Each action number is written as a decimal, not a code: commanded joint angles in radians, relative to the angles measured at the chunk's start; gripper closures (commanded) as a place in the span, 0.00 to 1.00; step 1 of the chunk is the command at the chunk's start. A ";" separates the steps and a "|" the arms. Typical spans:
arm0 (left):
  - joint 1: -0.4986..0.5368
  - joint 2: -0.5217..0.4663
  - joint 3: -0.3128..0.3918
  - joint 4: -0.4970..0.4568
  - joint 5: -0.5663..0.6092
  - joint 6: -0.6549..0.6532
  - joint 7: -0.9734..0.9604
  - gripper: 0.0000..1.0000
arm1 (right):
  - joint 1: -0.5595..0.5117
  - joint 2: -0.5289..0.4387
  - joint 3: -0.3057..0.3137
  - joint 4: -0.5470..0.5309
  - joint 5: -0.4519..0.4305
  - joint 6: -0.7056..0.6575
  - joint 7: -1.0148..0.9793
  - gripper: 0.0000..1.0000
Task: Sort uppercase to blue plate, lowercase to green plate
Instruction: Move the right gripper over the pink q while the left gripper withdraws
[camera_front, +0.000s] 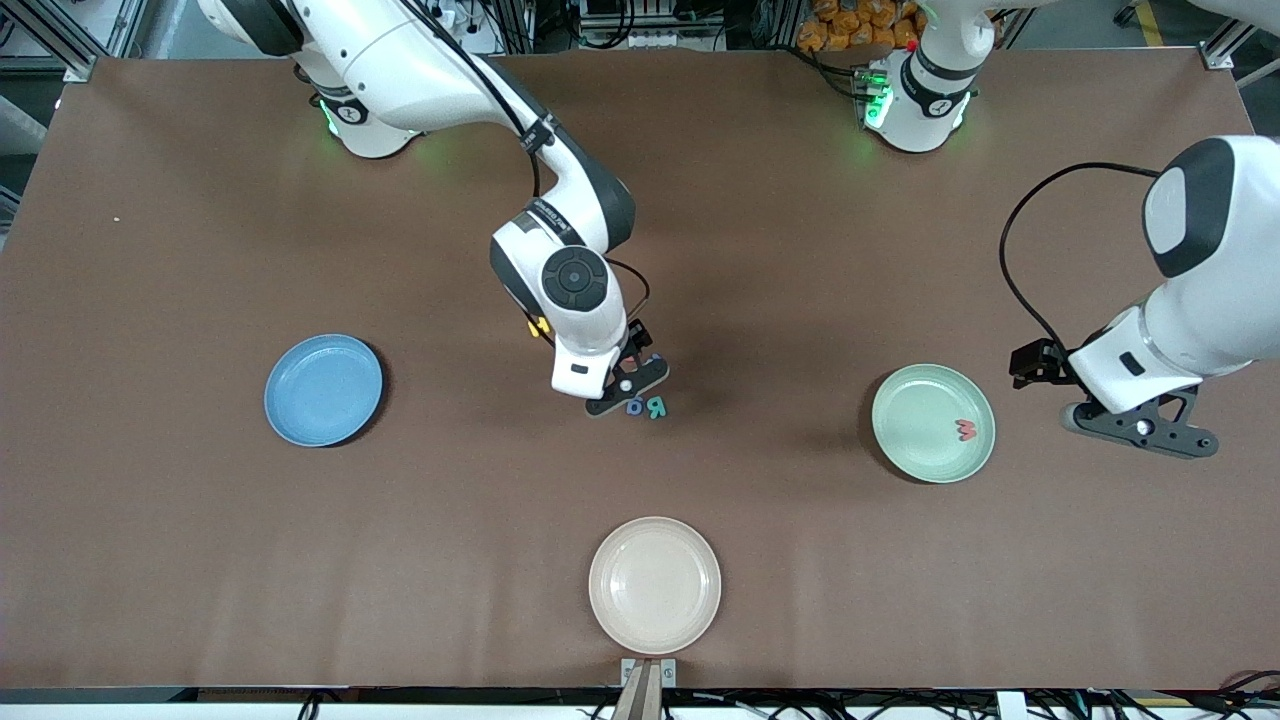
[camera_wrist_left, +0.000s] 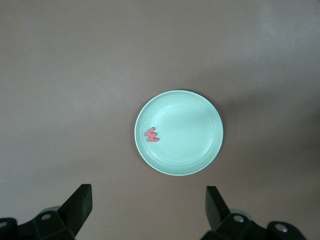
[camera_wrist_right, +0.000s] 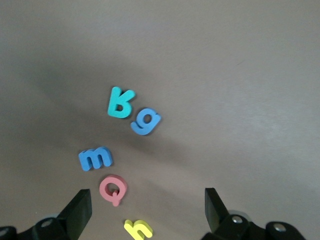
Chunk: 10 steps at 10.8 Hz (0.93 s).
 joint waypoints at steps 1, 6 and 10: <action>-0.019 -0.051 0.008 -0.009 -0.018 -0.038 -0.050 0.00 | 0.035 -0.001 -0.001 -0.060 -0.022 0.060 0.009 0.00; -0.025 -0.062 0.010 -0.016 -0.018 -0.051 -0.049 0.00 | 0.049 0.014 -0.002 -0.120 -0.027 0.153 0.003 0.00; -0.029 -0.062 0.008 -0.033 -0.019 -0.059 -0.046 0.00 | 0.063 0.020 -0.002 -0.141 -0.027 0.150 0.012 0.00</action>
